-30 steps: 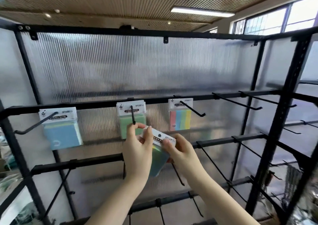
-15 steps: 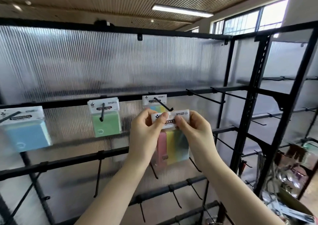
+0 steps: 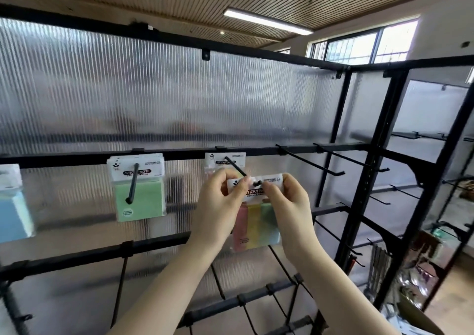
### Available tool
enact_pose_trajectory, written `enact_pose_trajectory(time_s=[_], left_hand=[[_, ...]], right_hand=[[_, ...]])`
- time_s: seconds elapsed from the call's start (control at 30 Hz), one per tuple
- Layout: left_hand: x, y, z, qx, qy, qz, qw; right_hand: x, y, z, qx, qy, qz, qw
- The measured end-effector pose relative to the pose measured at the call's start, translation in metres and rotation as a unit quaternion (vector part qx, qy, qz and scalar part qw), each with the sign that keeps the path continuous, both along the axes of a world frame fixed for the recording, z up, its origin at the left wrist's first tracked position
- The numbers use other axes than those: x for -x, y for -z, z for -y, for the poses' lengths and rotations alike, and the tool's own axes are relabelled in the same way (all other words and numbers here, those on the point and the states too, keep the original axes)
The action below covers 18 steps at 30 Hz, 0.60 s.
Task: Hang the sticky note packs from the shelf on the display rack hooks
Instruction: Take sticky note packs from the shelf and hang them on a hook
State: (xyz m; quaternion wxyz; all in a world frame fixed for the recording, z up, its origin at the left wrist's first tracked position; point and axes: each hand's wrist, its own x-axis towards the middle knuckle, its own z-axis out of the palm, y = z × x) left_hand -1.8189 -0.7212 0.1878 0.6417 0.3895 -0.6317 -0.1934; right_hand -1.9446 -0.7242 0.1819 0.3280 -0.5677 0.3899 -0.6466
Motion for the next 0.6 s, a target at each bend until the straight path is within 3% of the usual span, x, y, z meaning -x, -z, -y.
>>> enact_pose_trajectory(time_s=[0.33,0.6], left_hand=[[-0.017,0.027,0.041,0.046,-0.149,0.011,0.988],[-0.035,0.045,0.072,-0.021,-0.148,0.027,0.988]], right_hand=[[-0.012,0.012,0.046,-0.007,0.020,-0.034,0.999],[-0.026,0.022,0.083,-0.068,0.040,-0.033,0.996]])
